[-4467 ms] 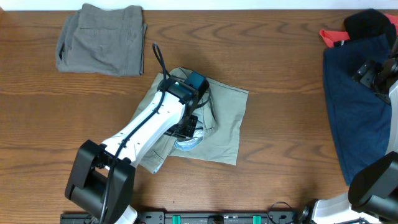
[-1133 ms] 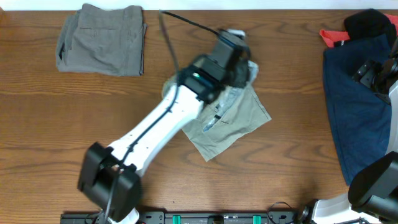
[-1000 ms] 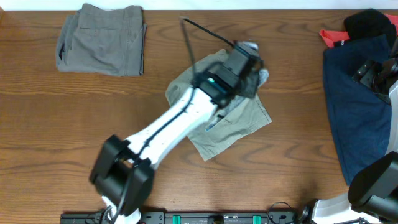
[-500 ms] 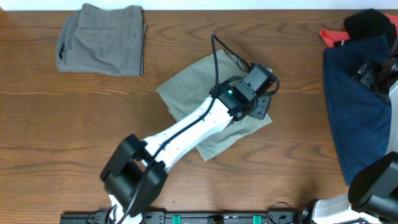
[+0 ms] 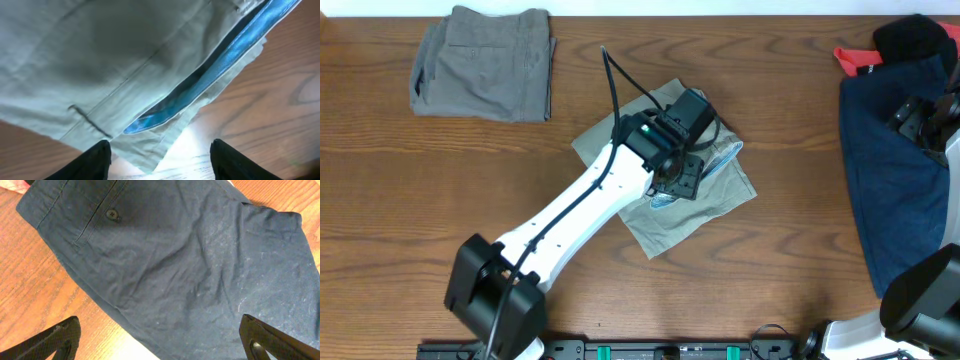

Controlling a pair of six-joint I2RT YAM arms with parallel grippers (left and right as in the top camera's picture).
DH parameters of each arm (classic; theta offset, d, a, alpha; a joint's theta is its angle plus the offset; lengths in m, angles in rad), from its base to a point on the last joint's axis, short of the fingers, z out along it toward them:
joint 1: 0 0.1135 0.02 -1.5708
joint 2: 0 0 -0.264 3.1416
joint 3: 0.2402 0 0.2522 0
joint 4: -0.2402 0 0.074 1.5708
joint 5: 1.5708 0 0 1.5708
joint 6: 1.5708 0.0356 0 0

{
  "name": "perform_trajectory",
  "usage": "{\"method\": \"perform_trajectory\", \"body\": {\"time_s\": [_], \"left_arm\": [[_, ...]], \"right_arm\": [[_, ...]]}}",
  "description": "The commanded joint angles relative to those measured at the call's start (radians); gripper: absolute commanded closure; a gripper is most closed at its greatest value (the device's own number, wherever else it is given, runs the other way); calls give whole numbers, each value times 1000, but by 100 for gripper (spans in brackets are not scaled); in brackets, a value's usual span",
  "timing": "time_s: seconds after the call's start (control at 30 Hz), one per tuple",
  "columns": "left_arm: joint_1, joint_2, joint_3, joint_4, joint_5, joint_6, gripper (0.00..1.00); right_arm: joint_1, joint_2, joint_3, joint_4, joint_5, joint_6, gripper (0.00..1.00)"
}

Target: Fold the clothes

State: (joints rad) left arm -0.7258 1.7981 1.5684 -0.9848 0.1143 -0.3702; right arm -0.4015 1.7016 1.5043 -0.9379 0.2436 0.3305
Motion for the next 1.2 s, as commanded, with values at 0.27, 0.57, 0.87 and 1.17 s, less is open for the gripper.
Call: {"method": "perform_trajectory", "body": {"time_s": [0.27, 0.57, 0.87, 1.17], "left_arm": [[-11, 125, -10, -55, 85, -73, 34], [-11, 139, -19, -69, 47, -114, 38], [-10, 139, -34, -69, -60, -397, 44], [-10, 139, -140, 32, -101, -630, 44]], "right_arm": [[1, 6, 12, 0, 14, 13, 1], [1, 6, 12, 0, 14, 13, 1], [1, 6, 12, 0, 14, 13, 1], [1, 6, 12, 0, 14, 13, 1]]}}
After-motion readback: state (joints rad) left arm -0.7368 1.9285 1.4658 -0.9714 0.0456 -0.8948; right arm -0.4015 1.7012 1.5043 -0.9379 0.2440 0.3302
